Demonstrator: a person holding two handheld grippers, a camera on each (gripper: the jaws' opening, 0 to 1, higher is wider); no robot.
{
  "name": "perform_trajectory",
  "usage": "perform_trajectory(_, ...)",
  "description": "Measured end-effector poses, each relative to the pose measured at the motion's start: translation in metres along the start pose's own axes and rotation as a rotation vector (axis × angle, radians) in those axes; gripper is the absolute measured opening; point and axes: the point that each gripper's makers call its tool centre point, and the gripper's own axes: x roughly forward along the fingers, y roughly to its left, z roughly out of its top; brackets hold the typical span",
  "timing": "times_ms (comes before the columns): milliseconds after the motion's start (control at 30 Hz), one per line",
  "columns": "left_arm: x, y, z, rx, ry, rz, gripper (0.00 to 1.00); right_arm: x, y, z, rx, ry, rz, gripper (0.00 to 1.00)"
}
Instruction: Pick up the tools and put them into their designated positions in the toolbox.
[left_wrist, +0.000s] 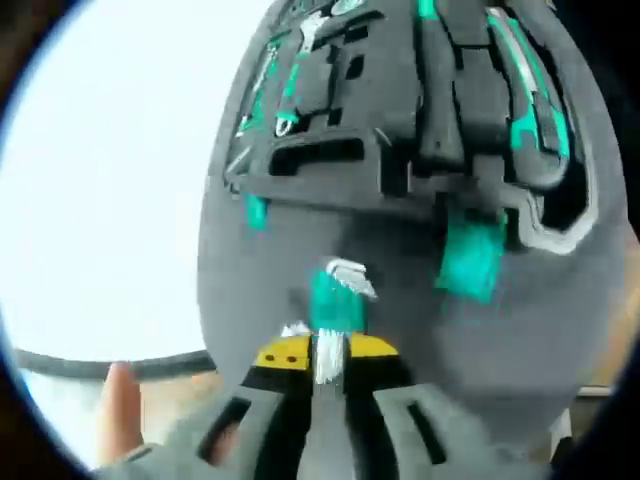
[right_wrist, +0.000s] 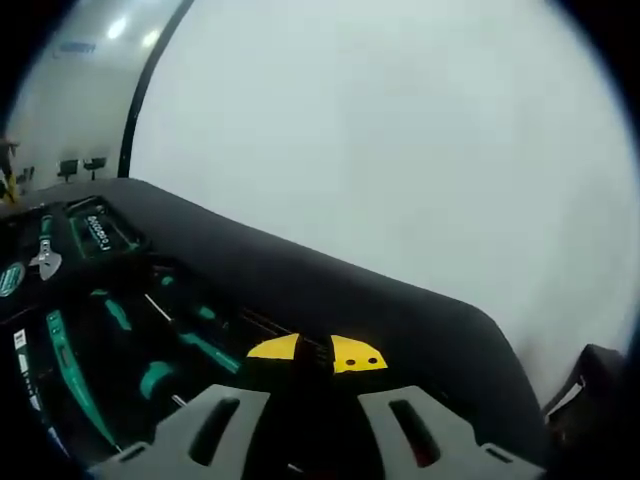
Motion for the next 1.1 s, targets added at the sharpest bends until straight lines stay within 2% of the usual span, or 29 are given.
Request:
perform_trajectory(67, 0.008, -0.006, 0.005, -0.003, 0.004, -0.037, 0.09, -0.001, -0.001, 0.000, 0.003, -0.002, 0.000, 0.08)
perform_trajectory(100, 0.011, -0.011, 0.009, 0.014, -0.007, -0.053, 0.09, -0.001, 0.000, 0.000, 0.005, -0.003, 0.001, 0.08)
perform_trajectory(133, 0.006, -0.020, 0.020, 0.057, -0.015, -0.052, 0.09, -0.001, 0.000, 0.001, 0.008, -0.004, 0.001, 0.08)
perform_trajectory(167, 0.007, -0.024, 0.022, 0.074, -0.011, -0.052, 0.09, -0.001, 0.000, 0.000, 0.009, -0.004, 0.001, 0.08)
perform_trajectory(233, 0.013, -0.024, 0.015, 0.059, 0.018, -0.045, 0.08, -0.003, 0.000, 0.000, 0.007, -0.004, 0.001, 0.08)
perform_trajectory(300, 0.017, -0.023, 0.013, 0.052, 0.016, -0.047, 0.06, -0.004, 0.002, -0.001, 0.002, -0.001, 0.002, 0.08)
perform_trajectory(367, 0.022, -0.023, 0.018, 0.114, -0.018, -0.042, 0.06, -0.002, 0.002, -0.001, -0.004, 0.003, 0.003, 0.08)
perform_trajectory(433, 0.028, -0.024, 0.018, 0.117, -0.007, -0.040, 0.05, -0.003, 0.001, -0.002, -0.006, 0.005, 0.004, 0.08)
perform_trajectory(533, 0.030, -0.020, 0.017, 0.074, 0.013, -0.027, 0.00, -0.002, 0.000, -0.002, -0.005, 0.006, 0.004, 0.08)
perform_trajectory(633, 0.027, -0.014, 0.012, 0.125, 0.054, 0.018, 0.00, -0.003, 0.000, -0.002, -0.004, 0.005, 0.004, 0.08)
perform_trajectory(700, 0.023, -0.011, 0.008, 0.127, 0.053, 0.005, 0.00, -0.003, 0.001, -0.002, -0.004, 0.004, 0.005, 0.08)
perform_trajectory(800, 0.015, 0.013, 0.001, 0.063, 0.044, 0.063, 0.02, -0.003, 0.001, -0.002, -0.007, 0.006, 0.005, 0.08)
perform_trajectory(833, 0.015, 0.015, -0.004, 0.058, 0.050, 0.051, 0.06, -0.004, 0.002, -0.002, -0.009, 0.005, 0.006, 0.08)
perform_trajectory(867, 0.015, 0.012, -0.016, 0.006, 0.069, 0.009, 0.10, -0.005, 0.002, -0.002, -0.009, 0.004, 0.005, 0.08)
perform_trajectory(900, 0.016, 0.011, -0.021, 0.018, 0.076, -0.007, 0.11, -0.004, 0.002, -0.002, -0.010, 0.004, 0.006, 0.08)
perform_trajectory(967, 0.018, 0.008, -0.024, 0.092, 0.069, -0.014, 0.12, -0.004, 0.002, -0.002, -0.012, 0.006, 0.005, 0.08)
perform_trajectory(1000, 0.022, -0.001, -0.025, 0.095, 0.072, -0.074, 0.15, -0.003, 0.002, -0.002, -0.014, 0.007, 0.006, 0.08)
perform_trajectory(1033, 0.024, -0.010, -0.019, 0.099, 0.027, -0.127, 0.16, -0.003, 0.003, -0.002, -0.018, 0.009, 0.006, 0.08)
perform_trajectory(1067, 0.026, -0.020, -0.003, 0.117, -0.086, -0.188, 0.17, -0.002, 0.003, -0.002, -0.020, 0.009, 0.007, 0.08)
perform_trajectory(1100, 0.027, -0.022, 0.005, 0.088, -0.140, -0.211, 0.18, -0.002, 0.003, -0.001, -0.020, 0.008, 0.007, 0.08)
